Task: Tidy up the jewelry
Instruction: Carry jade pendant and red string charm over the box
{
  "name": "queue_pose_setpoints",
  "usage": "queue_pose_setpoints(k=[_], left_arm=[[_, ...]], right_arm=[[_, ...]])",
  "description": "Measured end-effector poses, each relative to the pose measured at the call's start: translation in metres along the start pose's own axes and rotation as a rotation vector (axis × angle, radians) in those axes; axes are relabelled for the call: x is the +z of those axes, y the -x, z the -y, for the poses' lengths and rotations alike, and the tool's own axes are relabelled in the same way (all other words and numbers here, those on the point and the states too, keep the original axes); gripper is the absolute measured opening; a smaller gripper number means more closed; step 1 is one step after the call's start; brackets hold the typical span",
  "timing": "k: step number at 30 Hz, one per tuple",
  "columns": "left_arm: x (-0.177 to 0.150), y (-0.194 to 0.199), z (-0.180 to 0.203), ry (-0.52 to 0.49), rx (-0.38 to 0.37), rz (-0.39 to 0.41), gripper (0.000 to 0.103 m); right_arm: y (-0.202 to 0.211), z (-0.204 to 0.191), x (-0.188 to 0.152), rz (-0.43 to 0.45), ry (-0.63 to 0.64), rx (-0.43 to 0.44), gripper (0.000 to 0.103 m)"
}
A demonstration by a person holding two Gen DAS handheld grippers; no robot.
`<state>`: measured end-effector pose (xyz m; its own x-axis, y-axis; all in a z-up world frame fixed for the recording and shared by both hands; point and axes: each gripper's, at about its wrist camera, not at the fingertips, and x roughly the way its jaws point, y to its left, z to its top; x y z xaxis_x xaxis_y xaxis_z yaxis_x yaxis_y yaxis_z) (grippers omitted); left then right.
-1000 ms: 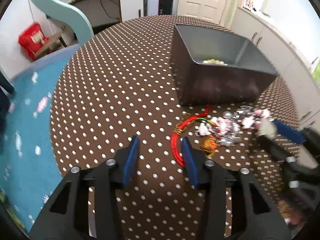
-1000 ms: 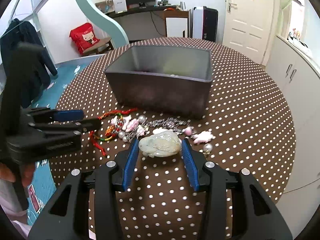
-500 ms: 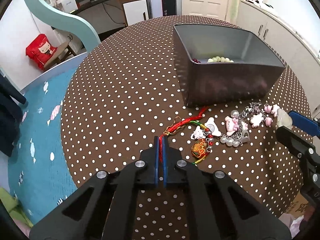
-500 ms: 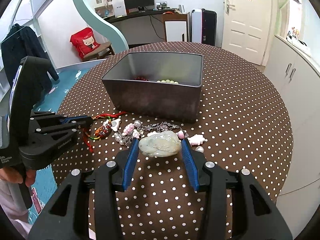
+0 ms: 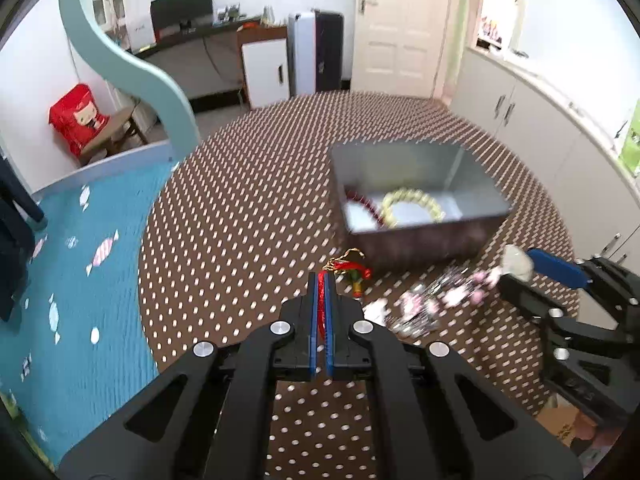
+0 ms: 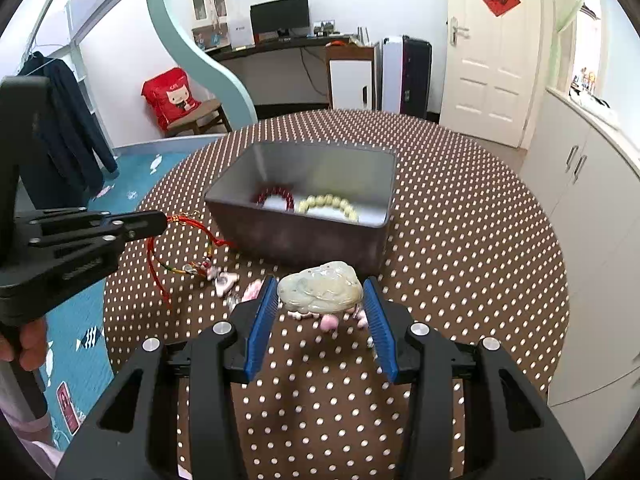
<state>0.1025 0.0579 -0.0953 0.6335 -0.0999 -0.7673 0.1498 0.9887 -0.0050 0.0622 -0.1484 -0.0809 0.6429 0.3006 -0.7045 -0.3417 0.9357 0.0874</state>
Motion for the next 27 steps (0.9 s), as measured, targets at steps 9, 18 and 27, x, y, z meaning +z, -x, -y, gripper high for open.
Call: queue_pose_setpoints(k=[9,18,27], left_arm=[[0.023,0.034,0.022,-0.038,-0.044,0.100,0.002],[0.037,0.054,0.029,-0.053,-0.111,0.146,0.002],[0.067,0.063,0.015,-0.014,-0.176,0.177,0.002]], right_arm=[[0.014,0.003,0.016,0.064,0.017,-0.015,0.042],[0.024,0.005,0.033,0.116,0.037,-0.017,0.042],[0.022,0.009,0.053,0.154,0.061,-0.027,0.042]])
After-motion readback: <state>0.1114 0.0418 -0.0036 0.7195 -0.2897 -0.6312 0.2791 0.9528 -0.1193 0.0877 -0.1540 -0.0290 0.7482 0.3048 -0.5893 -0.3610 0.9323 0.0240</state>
